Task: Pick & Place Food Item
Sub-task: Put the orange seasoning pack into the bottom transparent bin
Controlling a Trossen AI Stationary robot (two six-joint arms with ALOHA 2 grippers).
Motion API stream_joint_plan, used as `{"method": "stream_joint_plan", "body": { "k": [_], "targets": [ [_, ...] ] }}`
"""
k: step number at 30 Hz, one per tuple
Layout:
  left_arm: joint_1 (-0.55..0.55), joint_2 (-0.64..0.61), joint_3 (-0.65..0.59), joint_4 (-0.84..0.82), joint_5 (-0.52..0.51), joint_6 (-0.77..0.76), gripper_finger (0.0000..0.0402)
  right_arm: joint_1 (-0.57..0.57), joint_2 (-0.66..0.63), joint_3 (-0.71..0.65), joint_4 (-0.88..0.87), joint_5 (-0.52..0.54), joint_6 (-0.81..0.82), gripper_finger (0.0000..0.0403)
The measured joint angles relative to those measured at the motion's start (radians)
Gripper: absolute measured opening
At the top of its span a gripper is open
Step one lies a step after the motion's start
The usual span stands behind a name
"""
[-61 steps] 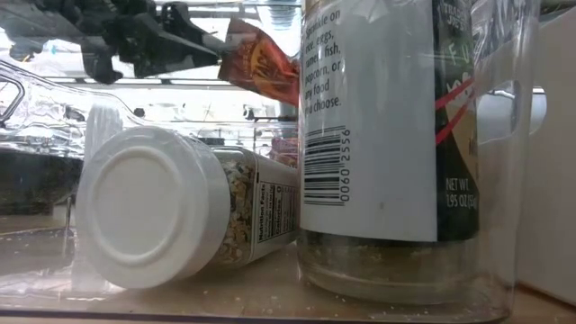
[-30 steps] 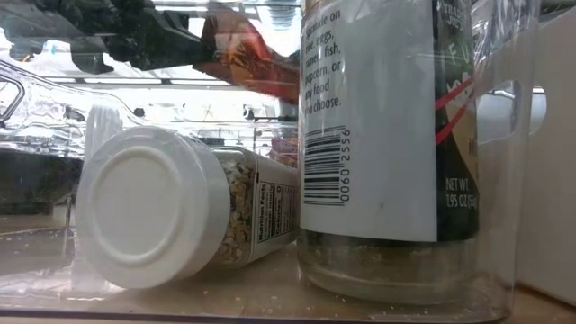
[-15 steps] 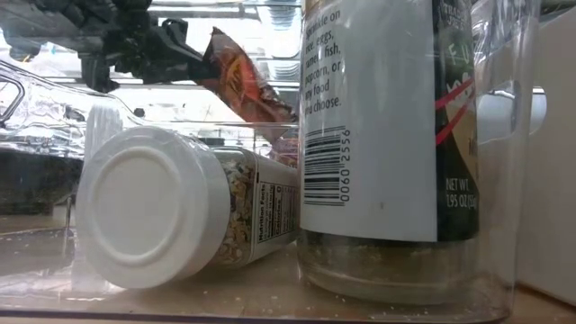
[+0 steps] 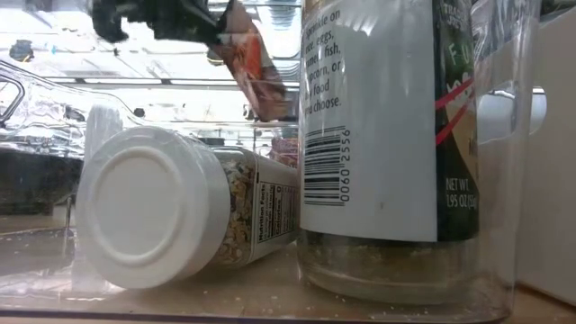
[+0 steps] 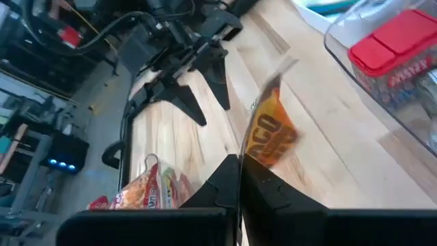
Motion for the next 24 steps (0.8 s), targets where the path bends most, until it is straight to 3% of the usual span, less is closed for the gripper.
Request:
{"method": "stream_joint_plan", "body": {
  "k": [6, 12, 16, 24],
  "targets": [
    [0.0, 0.0, 0.195, -0.288, 0.102, -0.011, 0.0, -0.009, -0.072, -0.108, 0.082, 0.025, 0.025, 0.0202],
    [-0.008, 0.024, 0.387, -0.564, 0.18, -0.119, 0.0, -0.017, -0.126, -0.131, 0.082, 0.027, 0.021, 0.0202],
    [-0.056, 0.093, 0.478, -0.63, 0.233, -0.192, 0.0, -0.019, -0.143, -0.131, 0.08, 0.026, 0.008, 0.0202],
    [-0.201, 0.298, 0.63, -0.772, 0.225, -0.387, 0.0, -0.023, -0.143, -0.131, 0.075, 0.026, 0.0, 0.0202]
  ]
}}
